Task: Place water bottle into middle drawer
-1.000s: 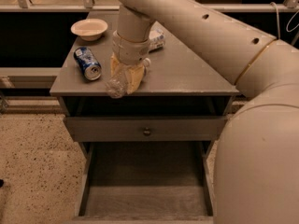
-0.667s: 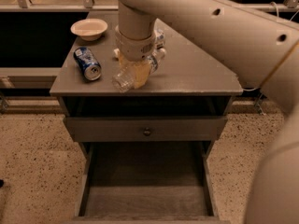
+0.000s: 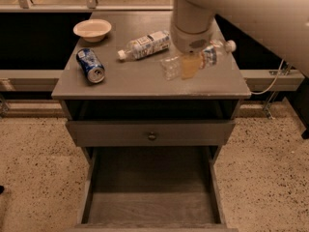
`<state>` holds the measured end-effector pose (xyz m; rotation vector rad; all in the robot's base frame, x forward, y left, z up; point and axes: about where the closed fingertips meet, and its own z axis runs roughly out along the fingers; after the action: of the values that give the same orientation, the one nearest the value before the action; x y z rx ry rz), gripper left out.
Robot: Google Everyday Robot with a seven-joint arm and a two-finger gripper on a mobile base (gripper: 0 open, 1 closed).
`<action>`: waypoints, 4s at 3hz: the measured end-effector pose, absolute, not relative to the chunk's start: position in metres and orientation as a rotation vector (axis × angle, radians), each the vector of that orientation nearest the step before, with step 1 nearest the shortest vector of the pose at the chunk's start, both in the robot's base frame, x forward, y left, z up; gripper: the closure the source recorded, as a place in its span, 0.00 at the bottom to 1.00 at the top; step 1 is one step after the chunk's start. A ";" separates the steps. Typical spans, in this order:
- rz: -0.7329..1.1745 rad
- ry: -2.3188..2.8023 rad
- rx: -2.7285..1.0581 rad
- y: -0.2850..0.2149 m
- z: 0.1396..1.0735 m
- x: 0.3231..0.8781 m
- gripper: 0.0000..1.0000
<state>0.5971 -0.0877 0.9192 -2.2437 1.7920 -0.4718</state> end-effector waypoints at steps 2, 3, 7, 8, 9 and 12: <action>0.081 1.913 -1.941 -0.119 0.820 0.575 1.00; 0.138 1.909 -1.913 -0.117 0.820 0.568 1.00; 0.222 1.838 -1.846 -0.076 0.781 0.499 1.00; 0.276 1.853 -1.823 -0.071 0.759 0.506 1.00; 0.391 1.838 -1.797 -0.051 0.701 0.508 1.00; 0.620 1.887 -1.606 -0.035 0.476 0.496 0.98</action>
Offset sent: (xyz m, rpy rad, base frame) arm -0.0867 0.0405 -0.0865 0.9985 0.4425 -0.0788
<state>0.4962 -0.0352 0.4764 -1.6063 1.8872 0.6199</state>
